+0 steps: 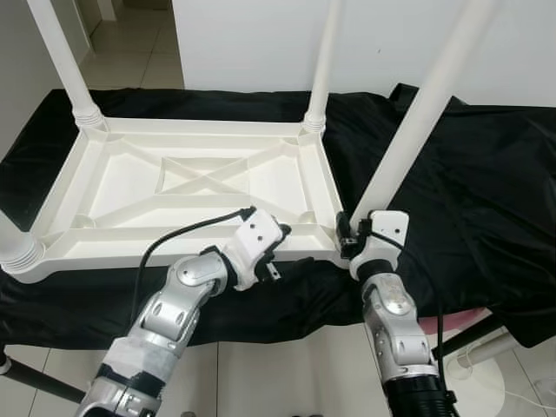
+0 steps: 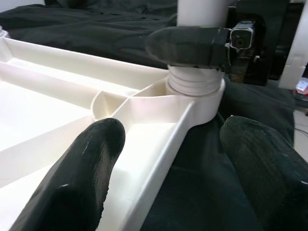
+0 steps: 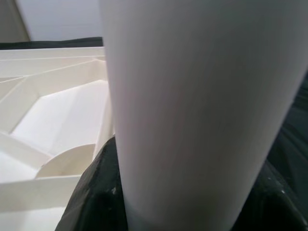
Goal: Building children table
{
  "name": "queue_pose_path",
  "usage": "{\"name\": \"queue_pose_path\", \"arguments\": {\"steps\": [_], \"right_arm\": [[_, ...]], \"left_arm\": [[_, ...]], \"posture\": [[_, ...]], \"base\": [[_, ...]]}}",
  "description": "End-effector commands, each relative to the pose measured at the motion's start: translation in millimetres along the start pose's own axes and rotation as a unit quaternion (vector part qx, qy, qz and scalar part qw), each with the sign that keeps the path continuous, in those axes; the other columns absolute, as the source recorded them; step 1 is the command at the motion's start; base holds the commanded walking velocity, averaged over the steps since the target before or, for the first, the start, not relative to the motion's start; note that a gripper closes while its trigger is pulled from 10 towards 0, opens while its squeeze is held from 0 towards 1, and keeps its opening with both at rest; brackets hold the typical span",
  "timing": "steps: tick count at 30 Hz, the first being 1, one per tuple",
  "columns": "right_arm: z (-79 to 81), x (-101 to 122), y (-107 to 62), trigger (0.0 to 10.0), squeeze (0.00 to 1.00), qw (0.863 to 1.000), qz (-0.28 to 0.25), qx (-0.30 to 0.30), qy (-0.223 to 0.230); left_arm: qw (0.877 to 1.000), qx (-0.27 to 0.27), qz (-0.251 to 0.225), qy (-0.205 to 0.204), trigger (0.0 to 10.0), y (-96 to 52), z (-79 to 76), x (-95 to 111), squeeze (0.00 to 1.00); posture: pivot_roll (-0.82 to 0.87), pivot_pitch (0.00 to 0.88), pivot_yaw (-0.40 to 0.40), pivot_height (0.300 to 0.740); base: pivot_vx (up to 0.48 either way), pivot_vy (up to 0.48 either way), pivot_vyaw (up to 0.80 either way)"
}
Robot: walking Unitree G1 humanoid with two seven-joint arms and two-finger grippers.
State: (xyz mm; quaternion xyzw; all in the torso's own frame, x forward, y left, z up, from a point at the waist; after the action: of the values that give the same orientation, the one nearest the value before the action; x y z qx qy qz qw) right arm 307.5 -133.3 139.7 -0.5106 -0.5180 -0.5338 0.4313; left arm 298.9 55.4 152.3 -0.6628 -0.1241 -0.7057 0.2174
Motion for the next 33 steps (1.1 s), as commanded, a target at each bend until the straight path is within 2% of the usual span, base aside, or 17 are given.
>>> {"name": "queue_pose_path", "arguments": {"steps": [1, 8, 9, 16, 22, 23, 24, 30, 33], "right_arm": [[-7.9, -23, -8.4, 10.0, 0.0, 0.997, 0.058, -0.047, 0.008], [-11.3, -18, -6.4, 10.0, 0.0, 0.998, 0.043, -0.027, 0.022], [-9.5, -14, -7.1, 10.0, 1.0, 0.999, 0.025, -0.004, 0.021], [-6.8, -4, -10.4, 10.0, 1.0, 0.998, -0.011, 0.046, 0.035], [-14.0, -7, -10.9, 10.0, 1.0, 0.995, -0.02, 0.091, 0.023], [-17.8, -7, -10.4, 10.0, 0.87, 0.993, -0.025, 0.11, 0.019], [-21.3, -7, -9.2, 10.0, 0.0, 0.991, -0.028, 0.128, 0.015], [-31.4, -5, -0.3, 10.0, 0.0, 0.981, -0.041, 0.191, -0.013], [-35.2, -2, 7.6, 10.0, 0.0, 0.969, -0.051, 0.242, -0.032]], "left_arm": [[1.0, 0.019, -0.003, 0.002, 10.0, 1.5, 1.7, 0, 0.0], [1.0, 0.02, -0.003, 0.003, 10.0, -1.1, -0.5, -3, 0.0], [1.0, 0.022, -0.002, 0.002, 10.0, -0.6, -1.4, -4, 0.0], [1.0, 0.014, -0.001, -0.001, 10.0, -2.6, -7.5, -6, 0.0], [1.0, 0.017, 0.0, -0.003, 10.0, -4.9, -5.8, -6, 0.0], [1.0, 0.015, 0.001, -0.002, 10.0, -5.7, -6.5, -6, 0.0], [1.0, 0.014, 0.002, -0.002, 10.0, -6.2, -6.8, -7, 0.0], [1.0, 0.01, 0.005, -0.001, 10.0, -7.3, -7.5, -7, 0.0], [1.0, 0.01, 0.005, -0.001, 10.0, -7.8, -8.3, -7, 0.0]], "posture": [[-0.1, 0.064, -0.056, 0.74], [-0.08, 0.054, -0.07, 0.74], [-0.07, 0.052, -0.068, 0.74], [-0.06, 0.045, -0.068, 0.74], [-0.06, 0.041, -0.055, 0.74], [-0.06, 0.04, -0.051, 0.74], [-0.06, 0.041, -0.049, 0.74], [-0.06, 0.038, -0.046, 0.74], [-0.05, 0.037, -0.043, 0.74]], "base": [[0.0, 0.0, 0.0], [0.0, 0.0, 0.0], [0.0, 0.0, 0.0], [0.0, 0.0, 0.0], [0.0, 0.0, 0.0], [0.0, 0.0, 0.0], [0.0, 0.0, 0.0], [0.0, 0.0, 0.0], [0.0, 0.0, 0.0]]}}
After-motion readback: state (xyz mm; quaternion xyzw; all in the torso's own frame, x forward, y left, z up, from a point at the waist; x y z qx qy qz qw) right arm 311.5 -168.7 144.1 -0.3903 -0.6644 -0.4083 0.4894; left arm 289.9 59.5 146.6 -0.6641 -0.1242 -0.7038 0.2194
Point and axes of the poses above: a point about 5 cm out from each wrist's last joint towards the gripper, its own y axis pointing out of the wrist towards the gripper, its own x axis along the axis of the wrist's last joint, z = x × y, the point moved 1 cm from there along y, pointing out of the wrist towards the gripper, and after that the axes turned 8 degrees about -y, right-handed, at the moved point
